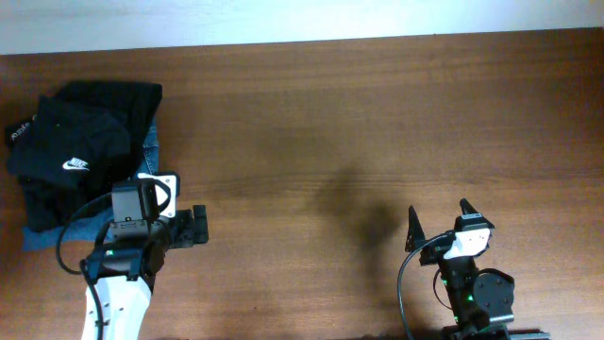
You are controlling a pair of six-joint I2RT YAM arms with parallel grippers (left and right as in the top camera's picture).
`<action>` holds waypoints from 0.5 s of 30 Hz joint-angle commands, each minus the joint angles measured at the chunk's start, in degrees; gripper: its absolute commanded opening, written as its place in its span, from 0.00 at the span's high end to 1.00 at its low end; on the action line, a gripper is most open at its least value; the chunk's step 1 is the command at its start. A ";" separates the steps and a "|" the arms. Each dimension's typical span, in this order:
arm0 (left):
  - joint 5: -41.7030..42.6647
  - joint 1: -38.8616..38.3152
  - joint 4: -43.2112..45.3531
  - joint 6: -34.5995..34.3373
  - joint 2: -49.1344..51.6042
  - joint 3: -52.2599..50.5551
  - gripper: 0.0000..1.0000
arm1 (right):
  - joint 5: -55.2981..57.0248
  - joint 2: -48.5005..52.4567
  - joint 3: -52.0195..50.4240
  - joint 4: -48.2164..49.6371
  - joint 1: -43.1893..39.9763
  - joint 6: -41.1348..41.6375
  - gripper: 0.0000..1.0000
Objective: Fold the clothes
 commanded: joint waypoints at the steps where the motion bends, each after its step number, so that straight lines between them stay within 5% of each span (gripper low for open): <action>1: -0.61 0.28 -0.07 -0.57 -0.02 -0.22 0.01 | 0.28 -0.17 -0.26 -0.37 0.52 -0.13 0.01; 15: -0.61 0.28 -0.07 -0.57 -2.23 -0.24 0.01 | 0.26 -0.17 -0.26 -0.37 0.52 -0.13 0.01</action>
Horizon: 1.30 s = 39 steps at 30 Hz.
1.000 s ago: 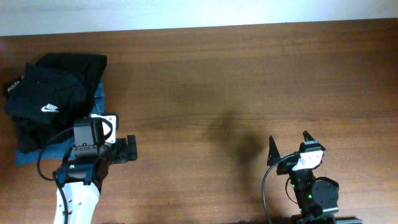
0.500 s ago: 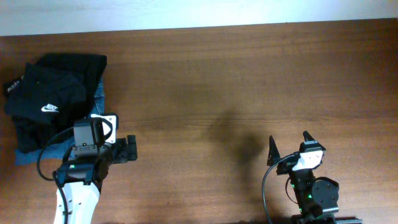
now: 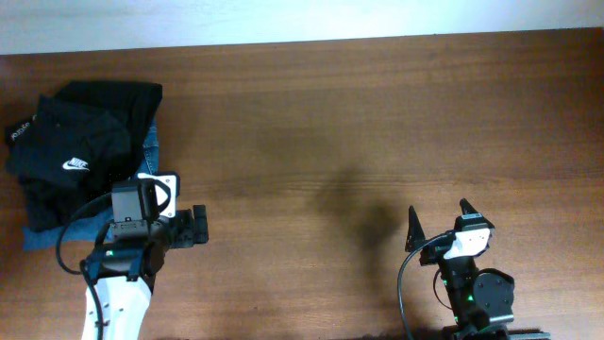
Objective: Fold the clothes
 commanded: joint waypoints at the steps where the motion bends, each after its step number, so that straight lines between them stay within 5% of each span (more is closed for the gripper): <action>1: -0.61 0.28 -0.04 -0.57 -2.47 -0.24 0.01 | 0.28 -0.17 -0.26 -0.37 0.52 -0.13 0.01; 10: -2.27 0.26 0.37 -0.57 -11.37 -3.93 0.01 | 0.26 -0.17 -0.26 -0.37 0.52 -0.13 0.01; 22: -0.83 -1.53 25.09 -0.52 -31.89 -25.92 0.01 | 0.28 -0.17 -0.26 -0.37 0.52 -0.13 0.01; 39: -1.46 -7.54 43.82 -0.35 -55.82 -41.00 0.01 | 0.28 -0.17 -0.26 -0.37 0.52 -0.13 0.01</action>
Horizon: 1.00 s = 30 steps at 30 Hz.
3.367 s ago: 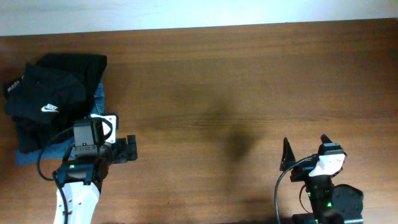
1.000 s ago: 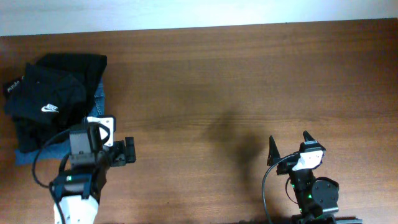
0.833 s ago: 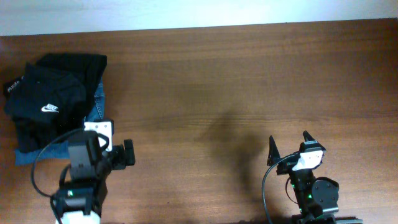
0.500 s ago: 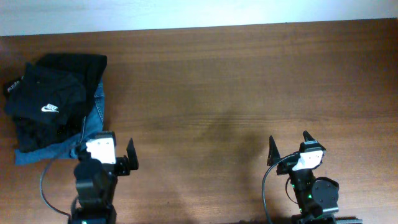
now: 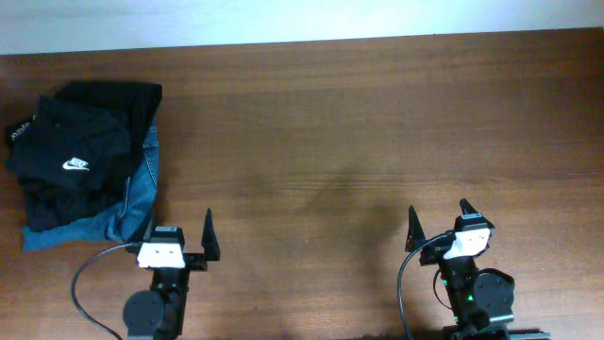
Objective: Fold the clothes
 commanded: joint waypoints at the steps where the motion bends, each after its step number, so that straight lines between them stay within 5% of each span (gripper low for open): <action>1: -0.31 -1.22 -0.15 -0.09 -4.17 -1.36 0.01 | 0.28 -0.17 -0.26 -0.37 0.52 -0.11 0.01; 10: -0.63 -2.49 2.51 0.74 -8.31 -1.38 0.01 | 0.28 -0.17 -0.26 -0.37 0.52 -0.11 0.01; 17: -0.48 -3.96 -10.05 0.74 -8.31 -1.38 0.01 | 0.28 -0.17 -0.26 -0.37 0.52 -0.11 0.01; 30: -0.46 -3.96 -10.08 0.72 -8.31 -1.38 0.01 | 0.26 -0.17 -0.26 -0.37 0.52 -0.11 0.01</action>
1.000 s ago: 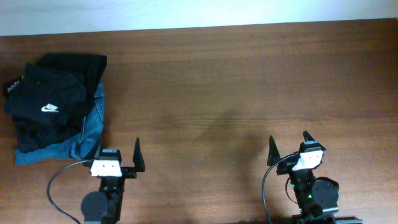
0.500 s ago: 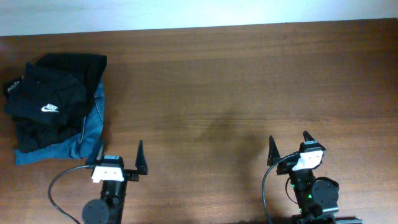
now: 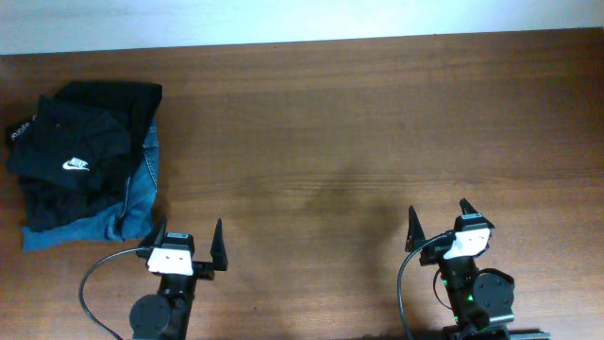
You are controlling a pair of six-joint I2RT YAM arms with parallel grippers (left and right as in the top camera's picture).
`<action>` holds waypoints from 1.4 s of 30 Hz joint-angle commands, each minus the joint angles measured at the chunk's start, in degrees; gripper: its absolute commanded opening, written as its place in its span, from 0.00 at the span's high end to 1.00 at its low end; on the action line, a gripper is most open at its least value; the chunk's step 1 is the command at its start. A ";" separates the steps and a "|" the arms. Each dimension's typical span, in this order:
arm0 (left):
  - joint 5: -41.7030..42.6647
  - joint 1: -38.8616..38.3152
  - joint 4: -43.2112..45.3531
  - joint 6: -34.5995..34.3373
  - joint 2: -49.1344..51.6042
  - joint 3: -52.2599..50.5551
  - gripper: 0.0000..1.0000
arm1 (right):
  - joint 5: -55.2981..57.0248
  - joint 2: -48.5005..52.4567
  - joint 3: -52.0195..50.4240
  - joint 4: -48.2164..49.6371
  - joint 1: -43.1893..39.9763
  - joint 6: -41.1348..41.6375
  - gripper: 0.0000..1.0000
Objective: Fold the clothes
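Observation:
A stack of folded clothes [image 3: 83, 165] lies at the table's left: black garments, one with a small white logo, on top of a folded blue denim piece [image 3: 104, 219]. My left gripper [image 3: 188, 245] sits near the front edge, just right of the stack's front corner, fingers spread open and empty. My right gripper [image 3: 440, 218] rests at the front right, open and empty, far from the clothes.
The brown wooden table [image 3: 359, 123] runs back to a white wall along the far edge. Black cables loop from both arm bases at the front edge.
The left arm has shifted a little to the right and nearer the front edge. Its fingers still stand open. The clothes and the right arm have not moved.
At first the left arm reached over the front right corner of the stack, covering part of the denim. By a second ago it stood drawn back to the front edge with open fingers, the stack left folded. The right arm stayed still throughout.

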 commanded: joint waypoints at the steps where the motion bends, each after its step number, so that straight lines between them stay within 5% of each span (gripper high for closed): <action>1: -0.20 -0.22 -0.35 0.66 -0.35 -0.20 0.01 | 0.28 -0.17 -0.26 -0.37 0.52 -0.17 0.01; 42: -0.20 -0.22 -0.26 0.66 -0.35 -0.20 0.01 | 0.28 -0.17 -0.26 -0.37 0.52 -0.17 0.01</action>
